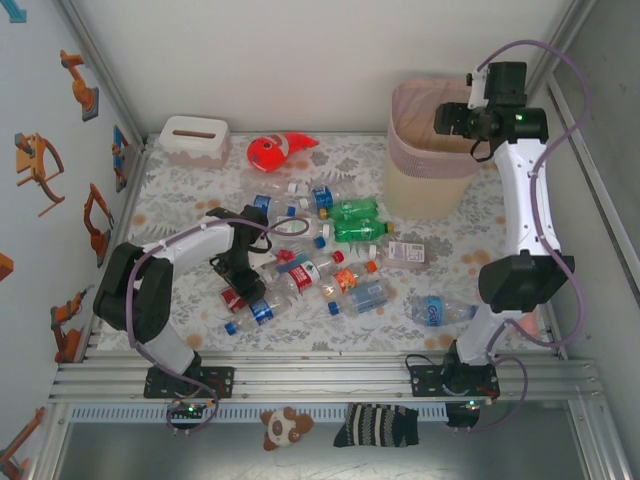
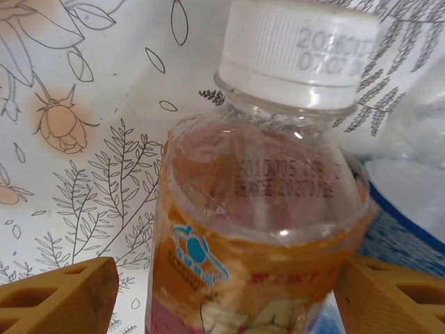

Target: Put the plastic bottles in the bin

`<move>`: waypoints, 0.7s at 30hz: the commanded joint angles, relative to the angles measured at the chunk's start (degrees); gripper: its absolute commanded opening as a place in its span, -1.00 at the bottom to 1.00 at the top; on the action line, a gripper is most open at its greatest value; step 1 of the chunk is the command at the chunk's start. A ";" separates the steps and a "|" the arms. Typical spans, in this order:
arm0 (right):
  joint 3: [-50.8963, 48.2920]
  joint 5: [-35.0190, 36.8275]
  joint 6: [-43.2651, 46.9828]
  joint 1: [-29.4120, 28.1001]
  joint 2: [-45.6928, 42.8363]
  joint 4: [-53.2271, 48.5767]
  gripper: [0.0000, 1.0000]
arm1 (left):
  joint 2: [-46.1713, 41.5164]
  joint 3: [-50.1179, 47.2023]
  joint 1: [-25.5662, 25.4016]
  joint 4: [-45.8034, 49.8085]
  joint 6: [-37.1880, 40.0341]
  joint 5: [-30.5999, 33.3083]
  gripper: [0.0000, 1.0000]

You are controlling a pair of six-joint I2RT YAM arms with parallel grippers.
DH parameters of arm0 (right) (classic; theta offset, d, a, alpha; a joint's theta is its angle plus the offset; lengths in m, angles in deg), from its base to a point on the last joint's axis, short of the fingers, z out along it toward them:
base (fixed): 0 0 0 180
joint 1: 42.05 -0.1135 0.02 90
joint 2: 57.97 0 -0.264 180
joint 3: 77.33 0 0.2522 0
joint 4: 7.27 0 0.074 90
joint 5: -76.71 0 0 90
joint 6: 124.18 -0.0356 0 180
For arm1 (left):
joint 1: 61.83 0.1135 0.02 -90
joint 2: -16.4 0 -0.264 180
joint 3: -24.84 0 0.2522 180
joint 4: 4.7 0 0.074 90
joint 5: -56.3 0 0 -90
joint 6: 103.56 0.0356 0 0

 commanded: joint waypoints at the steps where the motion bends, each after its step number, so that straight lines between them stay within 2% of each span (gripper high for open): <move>1: -0.68 -0.45 -0.58 0.38 -3.07 0.77 0.68 | 0.99 -0.32 0.52 0.36 1.14 1.06 0.60; 9: -1.65 -0.45 -0.44 0.37 -4.09 0.71 0.68 | 1.38 0.10 4.83 -1.27 -0.68 -0.18 0.38; 17: -3.42 -0.62 -0.65 0.38 -5.31 1.29 0.68 | 2.03 2.43 10.41 -2.18 -4.29 0.48 0.35; 21: -4.45 -0.89 -0.92 0.35 -5.97 1.84 0.68 | 4.12 4.54 12.14 -1.24 -7.05 0.71 0.44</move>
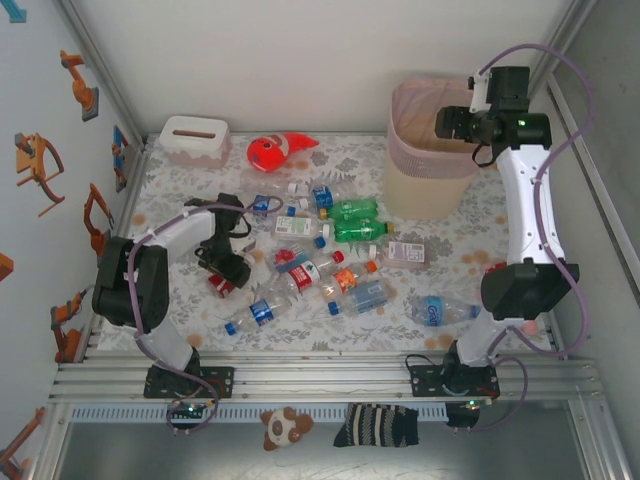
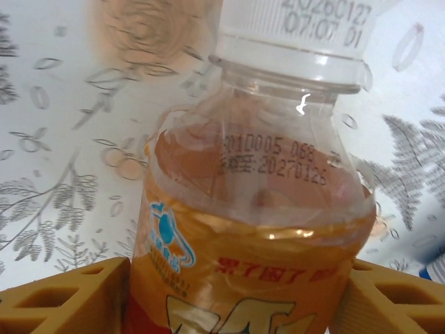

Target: Put the plastic bottles in the bin

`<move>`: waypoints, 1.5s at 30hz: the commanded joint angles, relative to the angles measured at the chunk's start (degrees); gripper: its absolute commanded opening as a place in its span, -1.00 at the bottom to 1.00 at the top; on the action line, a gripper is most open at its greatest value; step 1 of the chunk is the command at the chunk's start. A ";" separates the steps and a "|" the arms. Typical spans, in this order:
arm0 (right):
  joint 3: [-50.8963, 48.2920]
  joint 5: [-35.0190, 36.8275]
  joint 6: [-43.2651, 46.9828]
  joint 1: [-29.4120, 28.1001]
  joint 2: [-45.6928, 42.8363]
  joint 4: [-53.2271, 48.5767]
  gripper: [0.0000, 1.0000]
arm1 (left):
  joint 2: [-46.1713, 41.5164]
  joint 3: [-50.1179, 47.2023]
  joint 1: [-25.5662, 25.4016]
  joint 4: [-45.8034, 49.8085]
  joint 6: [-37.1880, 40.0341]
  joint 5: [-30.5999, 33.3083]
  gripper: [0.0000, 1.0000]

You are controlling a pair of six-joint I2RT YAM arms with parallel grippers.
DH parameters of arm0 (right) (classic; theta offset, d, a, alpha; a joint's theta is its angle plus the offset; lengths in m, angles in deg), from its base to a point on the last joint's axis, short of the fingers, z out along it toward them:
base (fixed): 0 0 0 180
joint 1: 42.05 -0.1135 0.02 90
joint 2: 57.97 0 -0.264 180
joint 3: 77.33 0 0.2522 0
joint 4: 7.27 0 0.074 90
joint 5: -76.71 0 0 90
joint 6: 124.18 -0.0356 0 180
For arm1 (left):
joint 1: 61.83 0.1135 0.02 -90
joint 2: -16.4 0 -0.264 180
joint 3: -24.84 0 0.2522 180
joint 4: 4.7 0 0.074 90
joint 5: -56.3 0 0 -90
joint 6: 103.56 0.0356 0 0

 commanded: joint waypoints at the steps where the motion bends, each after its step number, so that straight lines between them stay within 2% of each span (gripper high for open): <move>1: -0.89 -0.92 -0.94 0.39 -2.81 1.21 0.68 | 1.57 2.13 0.84 1.44 -3.14 -0.08 0.46; 9: -1.58 -1.10 -0.71 0.33 -3.22 1.55 0.68 | 0.34 -0.85 0.90 5.13 -2.23 1.35 0.57; 17: -2.09 -1.28 -0.67 0.32 -3.18 1.55 0.68 | 1.18 -1.74 1.45 5.00 -1.89 3.26 0.58; 23: -2.55 -1.46 -0.58 0.33 -3.37 1.64 0.68 | 3.95 -1.61 1.60 5.04 -1.50 1.58 0.45; 30: -3.53 -1.52 -0.82 0.33 -4.38 1.83 0.68 | 1.83 -1.31 1.69 4.43 -1.97 0.46 0.32; 37: -7.83 -5.63 -2.28 -0.08 -8.24 4.51 0.68 | -5.05 1.00 2.17 2.47 -2.81 -6.50 0.29; 45: -17.11 -20.08 -3.54 -2.65 -14.67 13.23 0.68 | -15.56 5.85 2.19 -5.18 -4.63 -20.94 0.25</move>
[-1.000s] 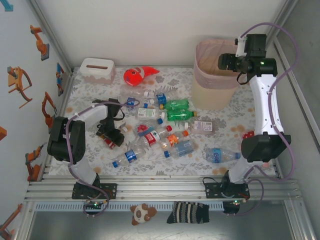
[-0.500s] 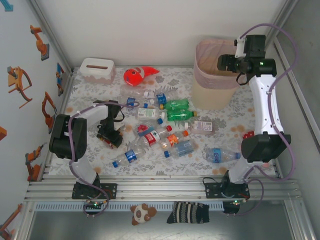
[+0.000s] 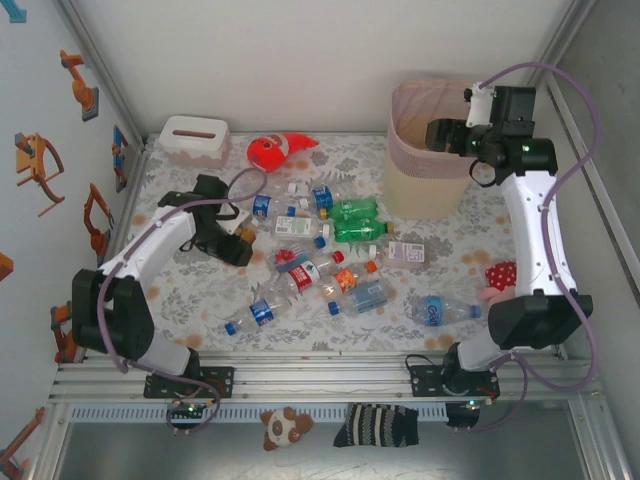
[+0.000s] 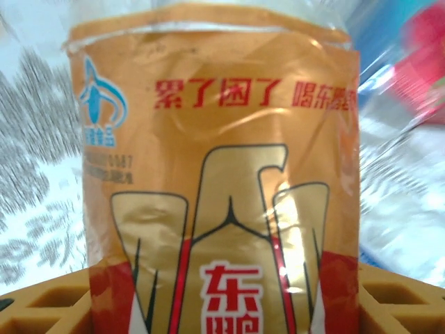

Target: Put the plastic bottles in the bin

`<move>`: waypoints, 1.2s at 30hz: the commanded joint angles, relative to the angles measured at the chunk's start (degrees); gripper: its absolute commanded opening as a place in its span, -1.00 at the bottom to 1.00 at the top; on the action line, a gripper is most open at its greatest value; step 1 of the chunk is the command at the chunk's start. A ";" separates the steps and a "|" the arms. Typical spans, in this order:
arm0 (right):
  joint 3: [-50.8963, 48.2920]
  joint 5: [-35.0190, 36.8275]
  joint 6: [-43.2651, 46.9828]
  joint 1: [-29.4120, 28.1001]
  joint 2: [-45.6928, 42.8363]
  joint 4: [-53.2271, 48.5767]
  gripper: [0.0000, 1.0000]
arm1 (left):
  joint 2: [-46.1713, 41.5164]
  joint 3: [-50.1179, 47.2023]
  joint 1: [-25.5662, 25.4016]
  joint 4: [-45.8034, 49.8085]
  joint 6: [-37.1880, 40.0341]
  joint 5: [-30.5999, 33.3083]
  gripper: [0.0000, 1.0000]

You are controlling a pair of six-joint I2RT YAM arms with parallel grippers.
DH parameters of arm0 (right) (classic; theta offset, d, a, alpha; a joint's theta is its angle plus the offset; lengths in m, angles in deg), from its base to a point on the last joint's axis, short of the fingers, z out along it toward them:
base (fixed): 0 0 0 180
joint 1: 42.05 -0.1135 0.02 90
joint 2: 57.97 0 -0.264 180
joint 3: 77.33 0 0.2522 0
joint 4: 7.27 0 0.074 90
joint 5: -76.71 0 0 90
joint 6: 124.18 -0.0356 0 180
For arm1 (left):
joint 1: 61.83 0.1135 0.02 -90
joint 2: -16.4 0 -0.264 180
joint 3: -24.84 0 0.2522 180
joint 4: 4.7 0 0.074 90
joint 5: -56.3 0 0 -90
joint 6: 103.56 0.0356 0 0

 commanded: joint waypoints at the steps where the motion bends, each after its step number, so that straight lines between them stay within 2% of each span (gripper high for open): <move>1: -3.30 -9.37 -1.52 -2.11 -3.46 6.77 0.68 | -4.66 2.03 0.14 -5.49 -1.71 -10.62 0.24; 8: -8.10 -17.82 -3.00 -8.21 -6.57 13.23 0.69 | -12.97 0.76 -0.53 -20.56 -6.14 -26.28 0.18; 13: -10.45 -24.32 -2.06 -14.46 -8.00 18.43 0.68 | -17.37 -1.62 -1.44 -35.73 -13.83 -36.29 0.06; 19: -13.62 -31.53 -2.26 -21.21 -10.30 29.24 0.68 | -19.95 -3.09 -5.81 -52.15 -20.07 -42.19 0.03; 27: -12.54 -36.85 -2.46 -27.97 -10.60 37.11 0.79 | -19.30 -1.44 -11.16 -67.22 -26.30 -48.65 -0.12; 32: -12.05 -38.40 -3.10 -31.27 -10.44 40.34 0.86 | -19.05 -0.63 -13.90 -73.70 -28.62 -50.49 -0.13; 36: -10.59 -38.57 -5.40 -33.23 -9.09 41.47 0.86 | -18.43 0.77 -15.88 -74.36 -28.43 -51.09 -0.13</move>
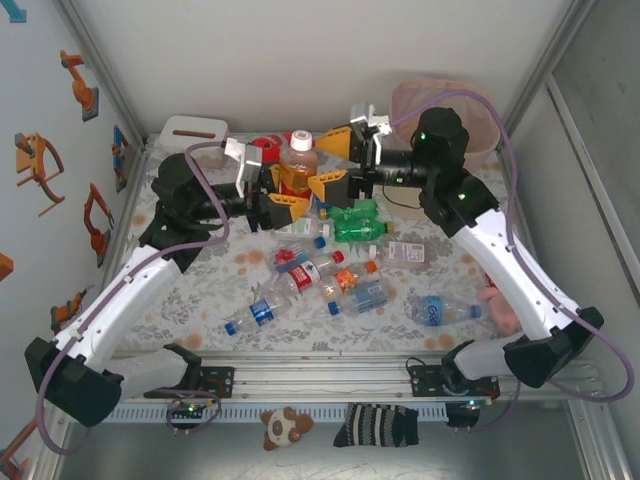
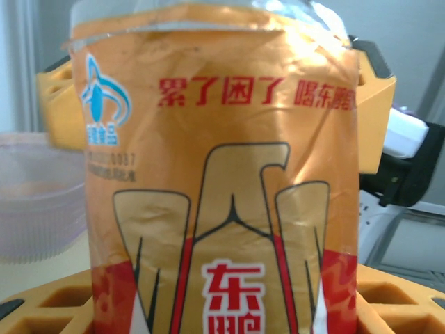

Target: Put the plastic bottles in the bin

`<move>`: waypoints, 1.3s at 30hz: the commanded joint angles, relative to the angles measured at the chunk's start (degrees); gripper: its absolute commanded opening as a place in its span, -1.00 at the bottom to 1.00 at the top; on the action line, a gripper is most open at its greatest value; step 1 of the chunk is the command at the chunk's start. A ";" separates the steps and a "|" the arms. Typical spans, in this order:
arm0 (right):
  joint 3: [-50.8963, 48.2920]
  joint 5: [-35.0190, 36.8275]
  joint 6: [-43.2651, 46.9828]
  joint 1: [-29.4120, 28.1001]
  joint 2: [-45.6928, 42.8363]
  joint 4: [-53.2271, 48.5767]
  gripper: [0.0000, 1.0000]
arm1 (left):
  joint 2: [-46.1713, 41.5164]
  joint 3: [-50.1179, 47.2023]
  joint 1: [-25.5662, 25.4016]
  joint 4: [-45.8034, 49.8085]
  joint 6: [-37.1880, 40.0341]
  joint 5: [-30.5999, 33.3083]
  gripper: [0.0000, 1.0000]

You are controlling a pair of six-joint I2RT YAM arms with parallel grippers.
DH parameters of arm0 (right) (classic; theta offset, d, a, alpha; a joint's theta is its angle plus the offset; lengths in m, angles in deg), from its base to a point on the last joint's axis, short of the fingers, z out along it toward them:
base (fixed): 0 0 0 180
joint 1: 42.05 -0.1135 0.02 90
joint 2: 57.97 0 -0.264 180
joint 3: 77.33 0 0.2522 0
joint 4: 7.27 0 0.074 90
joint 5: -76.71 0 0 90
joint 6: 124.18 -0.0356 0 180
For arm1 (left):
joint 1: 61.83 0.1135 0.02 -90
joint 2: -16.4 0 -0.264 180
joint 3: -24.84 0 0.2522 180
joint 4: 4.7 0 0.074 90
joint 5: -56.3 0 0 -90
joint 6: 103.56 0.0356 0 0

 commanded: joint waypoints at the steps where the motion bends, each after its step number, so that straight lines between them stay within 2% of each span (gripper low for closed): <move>1: 2.58 -2.63 -2.70 -1.41 0.52 4.41 0.85 | 0.26 2.65 -1.33 -4.87 -1.43 -2.59 -0.12; 7: 3.20 -4.68 -3.69 -3.72 1.28 5.27 0.73 | 0.68 3.06 -2.32 -4.99 -0.54 -1.58 -0.12; 17: 2.57 -3.44 -4.92 -4.62 0.71 5.38 0.37 | 0.44 2.74 -2.42 -1.74 2.46 1.85 -0.07; 22: 2.53 -3.41 -4.87 -4.67 0.45 5.38 0.23 | -0.21 2.33 -2.42 -1.74 2.68 2.97 0.06; 30: 3.88 -0.49 -0.91 -4.67 -0.04 0.99 0.06 | -2.20 1.22 -2.31 0.36 4.54 5.72 0.50; 35: 6.44 4.59 3.91 -4.26 0.20 -5.60 0.06 | -4.42 0.58 -2.29 6.01 8.18 8.55 0.57; 39: 8.27 7.79 4.21 -1.67 0.99 -8.07 0.06 | -6.30 0.33 -2.24 11.80 11.00 12.95 0.58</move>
